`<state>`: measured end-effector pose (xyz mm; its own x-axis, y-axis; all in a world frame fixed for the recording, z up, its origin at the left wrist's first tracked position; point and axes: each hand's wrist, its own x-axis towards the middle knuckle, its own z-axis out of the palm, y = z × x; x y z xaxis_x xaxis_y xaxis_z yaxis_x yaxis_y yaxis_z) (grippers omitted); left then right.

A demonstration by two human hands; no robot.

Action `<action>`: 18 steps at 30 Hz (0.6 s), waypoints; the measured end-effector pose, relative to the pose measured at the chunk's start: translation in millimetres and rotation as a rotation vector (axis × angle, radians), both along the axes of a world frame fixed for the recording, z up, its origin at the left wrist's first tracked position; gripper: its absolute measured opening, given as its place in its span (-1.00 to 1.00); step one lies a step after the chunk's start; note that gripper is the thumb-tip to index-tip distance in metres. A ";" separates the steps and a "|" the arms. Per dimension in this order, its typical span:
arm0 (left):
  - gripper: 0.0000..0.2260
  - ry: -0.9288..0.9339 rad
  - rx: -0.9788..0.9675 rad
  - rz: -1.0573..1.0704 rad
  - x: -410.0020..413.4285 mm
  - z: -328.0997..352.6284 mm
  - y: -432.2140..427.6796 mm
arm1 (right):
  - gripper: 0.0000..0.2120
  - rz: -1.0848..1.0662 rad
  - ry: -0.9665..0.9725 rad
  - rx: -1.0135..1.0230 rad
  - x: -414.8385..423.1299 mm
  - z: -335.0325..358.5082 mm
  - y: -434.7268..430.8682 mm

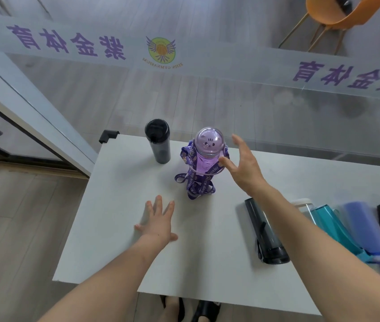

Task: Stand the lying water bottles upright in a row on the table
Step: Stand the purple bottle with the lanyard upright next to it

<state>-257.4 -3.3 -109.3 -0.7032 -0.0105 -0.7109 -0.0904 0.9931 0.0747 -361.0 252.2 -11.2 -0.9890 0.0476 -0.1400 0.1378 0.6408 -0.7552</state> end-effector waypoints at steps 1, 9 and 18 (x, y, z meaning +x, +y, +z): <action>0.00 0.005 -0.003 0.001 0.1 1.9 1.9 | -0.36 0.001 0.037 0.035 12.4 1.7 7.8; -0.22 0.054 0.114 -0.160 13.0 12.9 61.7 | -0.67 0.074 0.058 0.187 109.4 -10.3 82.3; -0.10 0.077 -0.002 -0.170 48.9 -7.9 123.6 | -0.35 0.619 -0.167 0.471 172.0 -46.9 136.2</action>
<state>-208.5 120.3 -117.2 -0.7475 0.1121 -0.6547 0.0850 0.9937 0.0731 -189.1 388.4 -58.1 -0.8229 -0.4126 -0.3906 -0.2602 0.8848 -0.3866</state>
